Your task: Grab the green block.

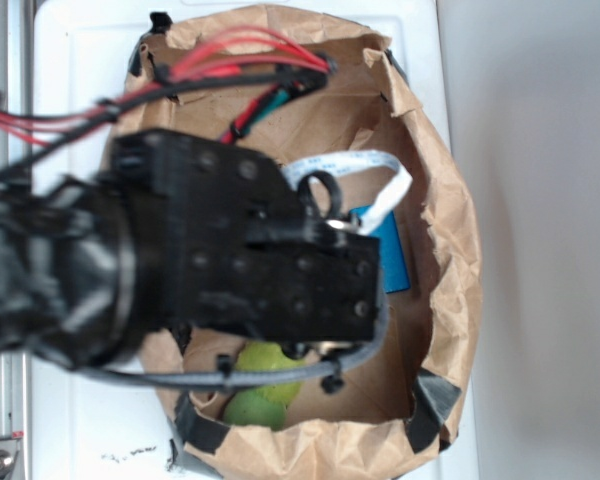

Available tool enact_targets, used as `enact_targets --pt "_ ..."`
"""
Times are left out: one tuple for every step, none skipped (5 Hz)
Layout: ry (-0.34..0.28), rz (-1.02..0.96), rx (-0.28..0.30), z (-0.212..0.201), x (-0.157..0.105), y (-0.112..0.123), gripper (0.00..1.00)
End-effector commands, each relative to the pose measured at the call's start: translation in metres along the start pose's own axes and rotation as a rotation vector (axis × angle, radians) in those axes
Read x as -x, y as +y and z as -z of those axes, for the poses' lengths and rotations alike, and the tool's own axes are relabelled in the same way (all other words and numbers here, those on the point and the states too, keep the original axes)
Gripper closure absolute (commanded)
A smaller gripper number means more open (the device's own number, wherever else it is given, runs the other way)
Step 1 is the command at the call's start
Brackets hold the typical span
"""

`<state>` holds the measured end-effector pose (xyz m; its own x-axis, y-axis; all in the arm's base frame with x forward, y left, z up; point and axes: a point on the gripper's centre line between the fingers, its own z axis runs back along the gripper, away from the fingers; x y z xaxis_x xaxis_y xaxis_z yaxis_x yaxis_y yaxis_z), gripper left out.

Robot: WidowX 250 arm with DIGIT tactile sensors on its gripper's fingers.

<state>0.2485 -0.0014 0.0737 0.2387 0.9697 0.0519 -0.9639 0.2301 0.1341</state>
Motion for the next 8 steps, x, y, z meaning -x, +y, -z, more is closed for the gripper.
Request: enact_targets --pt "0.050 -0.105 0.026 0.0084 -0.0040 -0.0037 0.00" --pt "0.040 -0.108 0.026 0.0100 -0.0063 -0.0032 0.00" --pt "0.050 -0.107 0.039 0.0112 -0.0047 -0.0035 0.00" --pt "0.029 -0.113 0.032 0.0117 -0.0065 -0.0028 0.00" --pt "0.029 -0.133 0.024 0.0107 -0.0045 -0.0025 0.00" --pt "0.036 -0.127 0.047 0.0107 -0.0036 -0.0020 0.00" --pt "0.061 -0.089 0.063 0.0115 -0.0030 -0.0043 0.00" --pt "0.061 -0.089 0.063 0.0115 -0.0030 -0.0043 0.00"
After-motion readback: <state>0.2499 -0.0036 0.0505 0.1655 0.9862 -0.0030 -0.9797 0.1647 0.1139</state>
